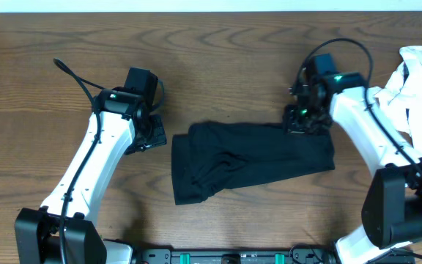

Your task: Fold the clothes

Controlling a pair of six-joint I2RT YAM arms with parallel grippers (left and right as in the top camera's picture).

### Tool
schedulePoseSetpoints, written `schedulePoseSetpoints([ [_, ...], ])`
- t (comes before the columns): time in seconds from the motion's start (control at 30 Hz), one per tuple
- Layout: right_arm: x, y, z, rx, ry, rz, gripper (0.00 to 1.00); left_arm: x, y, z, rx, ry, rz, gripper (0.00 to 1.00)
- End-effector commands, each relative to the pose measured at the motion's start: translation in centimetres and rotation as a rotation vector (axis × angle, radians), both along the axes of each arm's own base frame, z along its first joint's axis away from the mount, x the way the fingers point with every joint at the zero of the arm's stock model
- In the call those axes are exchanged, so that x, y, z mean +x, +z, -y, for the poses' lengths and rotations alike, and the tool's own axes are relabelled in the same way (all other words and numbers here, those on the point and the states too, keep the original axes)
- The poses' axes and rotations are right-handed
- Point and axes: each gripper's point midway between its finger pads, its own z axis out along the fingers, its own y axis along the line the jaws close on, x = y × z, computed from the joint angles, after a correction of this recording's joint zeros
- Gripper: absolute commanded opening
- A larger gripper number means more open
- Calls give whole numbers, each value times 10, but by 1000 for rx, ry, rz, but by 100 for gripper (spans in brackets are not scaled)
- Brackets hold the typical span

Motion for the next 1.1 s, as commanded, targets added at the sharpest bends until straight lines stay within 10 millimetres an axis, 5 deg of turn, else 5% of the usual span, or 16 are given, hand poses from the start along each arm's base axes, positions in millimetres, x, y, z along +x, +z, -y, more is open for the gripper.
schedulePoseSetpoints([
  [0.0, -1, -9, -17, 17, -80, -2, 1, 1, 1, -3, 11, 15, 3, 54],
  [0.4, 9, -17, -37, 50, -102, 59, 3, -3, -3, -4, 15, 10, -15, 54],
  [0.57, 2, -16, -42, 81, -94, 28, 31, -2, -3, -4, 15, 3, -9, 54],
  [0.67, 1, -7, -63, 213, 21, 41, 48, 0, -3, -4, 13, 4, 1, 54],
  [0.8, -3, 18, -90, 443, 219, 90, 55, 1, -3, -3, 12, 4, 5, 54],
  [1.07, 18, 46, -36, 408, 110, 155, 52, 1, -3, -3, 12, 4, 4, 54],
])
